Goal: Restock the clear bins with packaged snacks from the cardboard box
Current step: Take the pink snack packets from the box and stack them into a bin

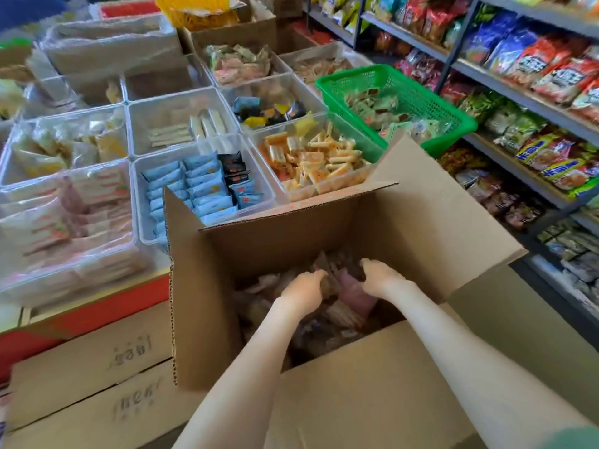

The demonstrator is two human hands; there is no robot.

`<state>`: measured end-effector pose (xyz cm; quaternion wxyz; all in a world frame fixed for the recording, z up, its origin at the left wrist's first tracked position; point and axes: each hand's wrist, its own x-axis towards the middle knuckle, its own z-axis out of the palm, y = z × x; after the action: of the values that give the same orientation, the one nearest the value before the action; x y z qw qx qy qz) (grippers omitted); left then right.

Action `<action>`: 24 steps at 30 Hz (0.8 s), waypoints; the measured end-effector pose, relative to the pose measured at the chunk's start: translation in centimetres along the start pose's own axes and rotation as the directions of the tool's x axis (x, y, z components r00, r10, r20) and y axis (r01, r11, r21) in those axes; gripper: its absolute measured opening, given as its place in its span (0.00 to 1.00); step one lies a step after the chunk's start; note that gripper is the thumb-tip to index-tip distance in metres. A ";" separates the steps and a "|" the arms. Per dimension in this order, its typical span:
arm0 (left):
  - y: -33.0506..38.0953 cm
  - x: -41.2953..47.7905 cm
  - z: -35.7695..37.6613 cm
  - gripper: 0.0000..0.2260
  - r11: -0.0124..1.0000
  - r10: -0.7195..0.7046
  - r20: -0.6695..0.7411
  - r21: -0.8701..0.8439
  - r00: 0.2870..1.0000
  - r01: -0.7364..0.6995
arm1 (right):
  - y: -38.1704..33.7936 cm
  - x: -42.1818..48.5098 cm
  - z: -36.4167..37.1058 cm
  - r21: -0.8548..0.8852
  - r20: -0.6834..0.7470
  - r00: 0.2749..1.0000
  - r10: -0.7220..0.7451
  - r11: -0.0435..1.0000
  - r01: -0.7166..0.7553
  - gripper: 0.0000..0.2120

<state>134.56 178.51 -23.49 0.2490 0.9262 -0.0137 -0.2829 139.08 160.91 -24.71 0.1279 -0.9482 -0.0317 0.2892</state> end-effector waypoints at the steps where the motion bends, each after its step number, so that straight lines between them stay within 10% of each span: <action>1: -0.3 1.5 0.5 0.23 1.000 0.001 0.011 -0.025 1.000 -0.001 | 1.0 1.4 0.4 0.009 0.043 0.999 0.026 1.000 -0.026 0.24; 13: -3.2 13.5 8.3 0.21 0.992 -0.113 0.159 -0.041 0.981 0.120 | 1.3 12.8 4.0 -0.139 0.287 0.955 0.073 0.990 -0.034 0.23; 19: -3.6 15.4 10.7 0.17 0.898 -0.287 0.196 -0.285 0.938 0.334 | 3.3 16.7 9.3 -0.079 0.174 0.972 0.158 0.986 -0.146 0.27; 24: -1.9 16.2 9.7 0.14 0.833 -0.306 0.216 -0.412 0.927 0.371 | 3.5 16.7 9.8 -0.250 0.137 0.989 -0.053 0.964 0.086 0.16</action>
<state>142.78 173.08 -39.66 0.3984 0.8097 0.1981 -0.3827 147.47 161.93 -42.52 0.0123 -0.9343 -0.1104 0.3388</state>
